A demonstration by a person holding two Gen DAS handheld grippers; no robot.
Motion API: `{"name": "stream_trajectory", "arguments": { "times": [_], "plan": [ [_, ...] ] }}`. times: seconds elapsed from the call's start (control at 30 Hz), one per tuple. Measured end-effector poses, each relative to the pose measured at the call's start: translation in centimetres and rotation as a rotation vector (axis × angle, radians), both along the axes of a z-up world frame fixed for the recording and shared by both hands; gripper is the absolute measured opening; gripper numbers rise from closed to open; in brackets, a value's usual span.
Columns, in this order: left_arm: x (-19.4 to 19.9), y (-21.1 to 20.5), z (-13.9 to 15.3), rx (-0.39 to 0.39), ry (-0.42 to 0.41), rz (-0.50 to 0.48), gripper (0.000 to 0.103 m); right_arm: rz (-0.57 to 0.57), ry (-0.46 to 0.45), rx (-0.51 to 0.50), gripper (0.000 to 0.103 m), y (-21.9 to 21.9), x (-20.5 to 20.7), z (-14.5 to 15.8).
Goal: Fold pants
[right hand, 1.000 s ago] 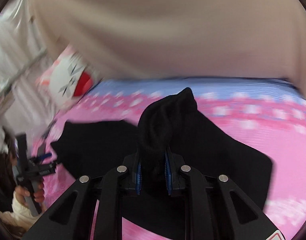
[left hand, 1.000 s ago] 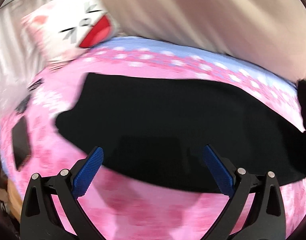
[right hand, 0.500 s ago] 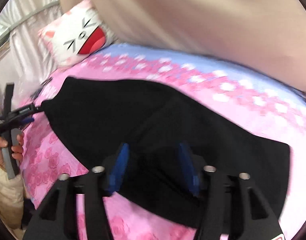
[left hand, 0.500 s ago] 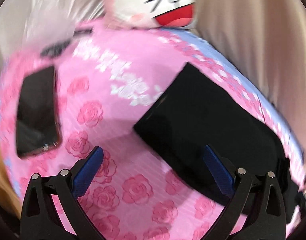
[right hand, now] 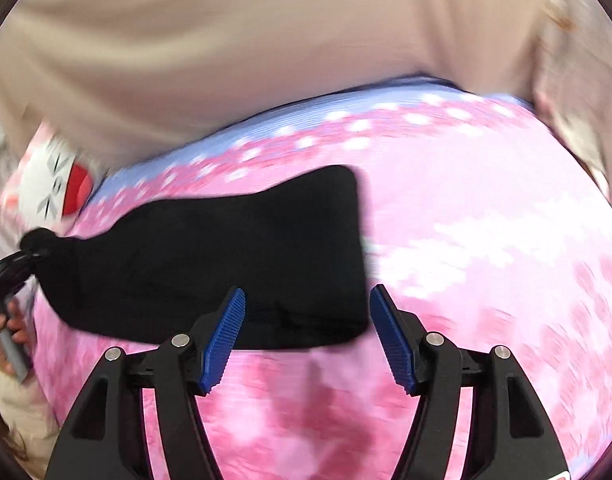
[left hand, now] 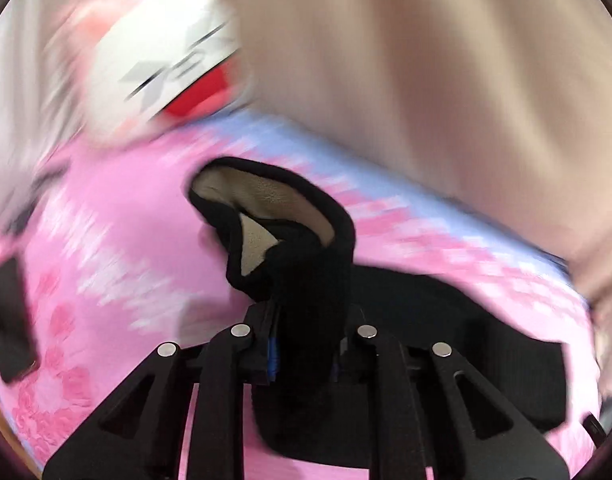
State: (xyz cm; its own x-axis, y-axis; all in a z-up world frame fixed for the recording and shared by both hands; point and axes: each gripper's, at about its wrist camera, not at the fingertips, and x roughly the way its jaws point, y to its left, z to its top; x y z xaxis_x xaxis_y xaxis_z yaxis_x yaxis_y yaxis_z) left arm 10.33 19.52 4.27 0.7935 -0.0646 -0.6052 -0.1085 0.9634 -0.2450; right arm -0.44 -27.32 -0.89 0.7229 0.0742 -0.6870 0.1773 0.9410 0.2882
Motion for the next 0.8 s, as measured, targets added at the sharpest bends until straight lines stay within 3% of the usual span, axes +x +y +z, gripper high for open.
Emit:
{"name": "stream_trajectory", "arguments": {
  "times": [0.1,0.17,0.23,0.3,0.33,0.37,0.4,0.43,0.5,0.63,0.67,0.73,0.77,0.8],
  "plan": [
    [-1.5,-9.4,3.5,0.012,-0.063,-0.227,0.017,-0.063,-0.021,0.038,0.064,-3.3,-1.5,-0.4],
    [-2.1,-16.2,3.7,0.02,-0.049,-0.383,0.017,-0.085,-0.033,0.064,0.064,-5.3,-2.7,-0.7],
    [-2.3,-22.3,2.1,0.04,0.003,-0.517,0.018,-0.092,-0.041,0.095,0.065,-6.6,-3.2,-1.2],
    [-2.3,-28.9,-2.0,0.057,0.124,-0.634,0.025,-0.088,-0.039,0.128,0.065,-7.9,-3.7,-2.0],
    [-2.2,-30.8,-3.7,0.091,0.177,-0.657,0.025,-0.087,-0.035,0.134,0.065,-8.2,-3.7,-2.2],
    [-2.6,-33.3,-6.2,0.177,0.245,-0.644,0.025,-0.085,-0.027,0.133,0.065,-8.3,-3.7,-2.5],
    [-3.8,-34.8,-7.0,0.274,0.205,-0.614,0.026,-0.08,-0.02,0.126,0.065,-8.5,-3.8,-2.8],
    [-5.4,-35.7,-6.6,0.379,0.114,-0.571,0.027,-0.077,-0.018,0.118,0.065,-8.7,-3.7,-2.9],
    [-6.8,-36.2,-5.6,0.449,0.052,-0.538,0.031,-0.08,-0.013,0.112,0.065,-9.0,-3.3,-3.2],
    [-5.8,-31.8,-2.1,0.24,0.086,-0.51,0.036,-0.015,-0.05,0.126,0.065,-8.2,-1.7,-2.2],
    [-5.6,-31.2,-1.6,0.205,0.087,-0.5,0.042,0.009,-0.061,0.121,0.065,-7.5,-1.1,-1.8],
    [-4.5,-29.9,-0.7,0.14,0.08,-0.497,0.086,0.058,-0.085,0.098,0.065,-5.9,0.0,-0.9],
    [-4.1,-29.4,-0.5,0.075,0.052,-0.518,0.098,0.07,-0.101,0.085,0.065,-5.1,0.5,-0.4],
    [-3.8,-29.9,-0.6,0.039,0.059,-0.565,0.098,0.072,-0.115,0.077,0.065,-4.5,0.9,0.2]
  ]
}}
